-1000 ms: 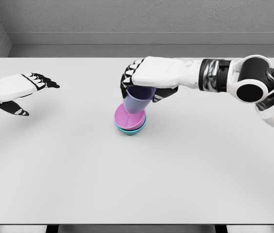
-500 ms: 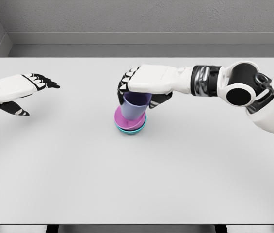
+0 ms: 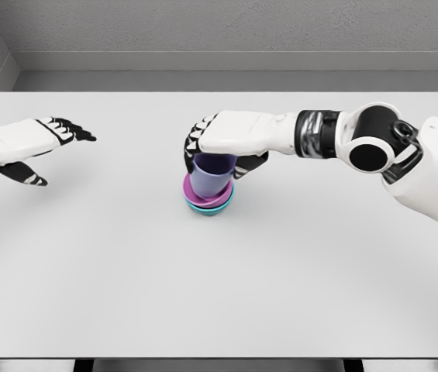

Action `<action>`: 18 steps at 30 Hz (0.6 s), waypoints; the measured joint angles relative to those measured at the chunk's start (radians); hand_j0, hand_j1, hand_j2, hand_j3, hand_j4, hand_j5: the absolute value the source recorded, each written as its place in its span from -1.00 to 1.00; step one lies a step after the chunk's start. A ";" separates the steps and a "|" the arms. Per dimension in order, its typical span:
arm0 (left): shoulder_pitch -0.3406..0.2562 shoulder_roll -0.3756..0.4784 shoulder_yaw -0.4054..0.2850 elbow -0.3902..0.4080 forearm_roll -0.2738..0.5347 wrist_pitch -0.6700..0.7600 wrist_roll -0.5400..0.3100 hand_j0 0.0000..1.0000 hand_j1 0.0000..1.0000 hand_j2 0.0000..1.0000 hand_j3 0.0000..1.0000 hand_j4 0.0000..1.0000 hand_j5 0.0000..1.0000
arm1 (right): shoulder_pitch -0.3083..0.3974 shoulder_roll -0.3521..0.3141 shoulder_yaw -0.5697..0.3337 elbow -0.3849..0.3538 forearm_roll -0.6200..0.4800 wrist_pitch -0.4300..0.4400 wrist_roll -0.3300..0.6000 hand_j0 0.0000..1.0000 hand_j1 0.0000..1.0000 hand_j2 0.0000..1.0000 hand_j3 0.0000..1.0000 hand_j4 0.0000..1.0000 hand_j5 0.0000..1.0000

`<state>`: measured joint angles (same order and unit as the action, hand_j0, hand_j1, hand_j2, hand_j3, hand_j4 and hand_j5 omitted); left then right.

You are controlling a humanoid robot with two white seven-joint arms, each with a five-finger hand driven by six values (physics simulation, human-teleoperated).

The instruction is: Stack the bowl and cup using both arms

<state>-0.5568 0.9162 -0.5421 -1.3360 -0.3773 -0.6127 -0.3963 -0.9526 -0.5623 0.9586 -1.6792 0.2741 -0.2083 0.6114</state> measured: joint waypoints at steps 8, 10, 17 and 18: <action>-0.002 0.000 0.000 0.000 0.000 0.000 0.000 1.00 1.00 1.00 1.00 1.00 1.00 | 0.000 0.007 0.008 0.020 0.011 0.001 0.000 0.99 0.99 0.99 0.99 0.99 0.99; 0.000 0.000 0.000 0.000 0.000 0.000 0.000 1.00 1.00 1.00 1.00 1.00 1.00 | 0.000 0.007 0.009 0.022 0.012 0.002 0.000 0.99 0.99 0.99 0.99 0.99 0.99; 0.000 0.000 0.000 0.000 0.000 0.000 0.000 1.00 1.00 1.00 1.00 1.00 1.00 | 0.002 0.008 0.014 0.022 0.012 0.002 0.000 0.99 0.99 0.99 0.99 0.99 0.99; 0.000 0.000 0.000 0.000 0.000 0.000 0.000 1.00 1.00 1.00 1.00 1.00 1.00 | 0.002 0.008 0.014 0.022 0.012 0.001 0.000 0.99 0.99 0.99 0.99 0.99 0.99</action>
<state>-0.5568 0.9162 -0.5421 -1.3361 -0.3773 -0.6127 -0.3963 -0.9511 -0.5541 0.9726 -1.6575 0.2860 -0.2072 0.6113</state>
